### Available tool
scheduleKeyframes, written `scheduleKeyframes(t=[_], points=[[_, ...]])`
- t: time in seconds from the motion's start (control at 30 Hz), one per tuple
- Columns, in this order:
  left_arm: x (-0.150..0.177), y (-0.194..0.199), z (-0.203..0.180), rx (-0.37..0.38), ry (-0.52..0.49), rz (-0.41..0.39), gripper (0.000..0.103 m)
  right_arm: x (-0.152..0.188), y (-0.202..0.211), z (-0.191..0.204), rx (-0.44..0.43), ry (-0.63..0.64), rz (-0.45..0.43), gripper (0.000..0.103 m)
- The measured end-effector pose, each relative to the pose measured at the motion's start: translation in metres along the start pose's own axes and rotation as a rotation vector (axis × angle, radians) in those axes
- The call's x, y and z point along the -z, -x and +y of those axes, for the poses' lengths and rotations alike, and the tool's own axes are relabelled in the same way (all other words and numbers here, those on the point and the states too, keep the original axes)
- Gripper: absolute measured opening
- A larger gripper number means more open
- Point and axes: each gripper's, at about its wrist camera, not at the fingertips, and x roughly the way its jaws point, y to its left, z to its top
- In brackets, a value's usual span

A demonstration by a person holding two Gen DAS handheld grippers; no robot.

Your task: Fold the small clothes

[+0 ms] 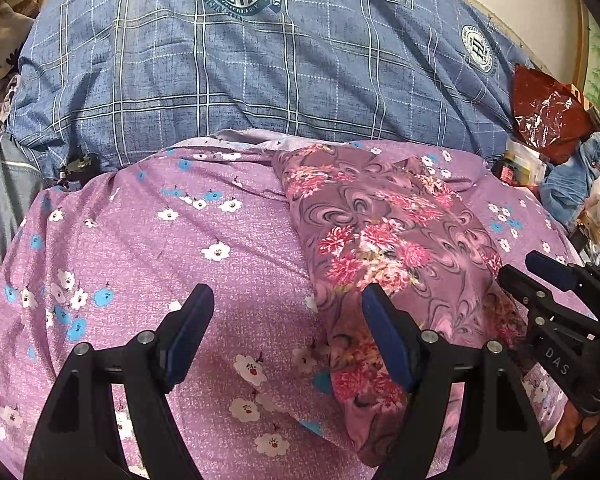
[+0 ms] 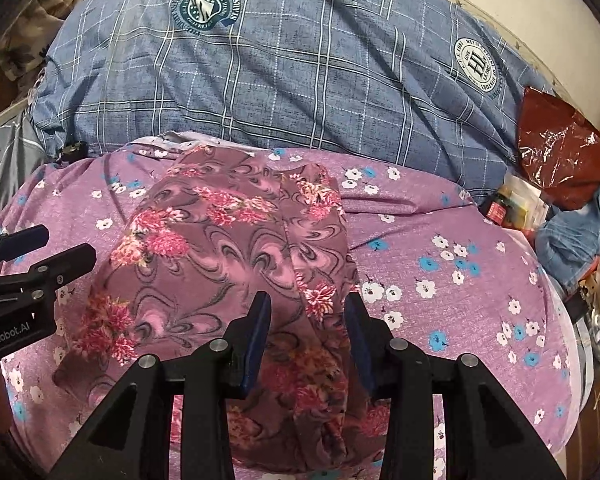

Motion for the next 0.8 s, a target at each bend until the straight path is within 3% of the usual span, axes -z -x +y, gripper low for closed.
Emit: scheduleKeyframes(t=[0.57,0.7,0.8], points=[[-0.013,-0.020,-0.012,0.015,0.018,-0.007,0.077,0.003,-0.011,-0.020,-0.012,-0.023,0.013,0.040],[-0.023,-0.030,-0.001,0.086,0.085,0.001,0.077,-0.003,-0.023,-0.054,-0.105,-0.155,0.031,0.046],[-0.030,-0.041,0.005,0.167,0.120,0.035,0.077,-0.008,-0.028,-0.084,-0.164,-0.289,-0.015,0.049]])
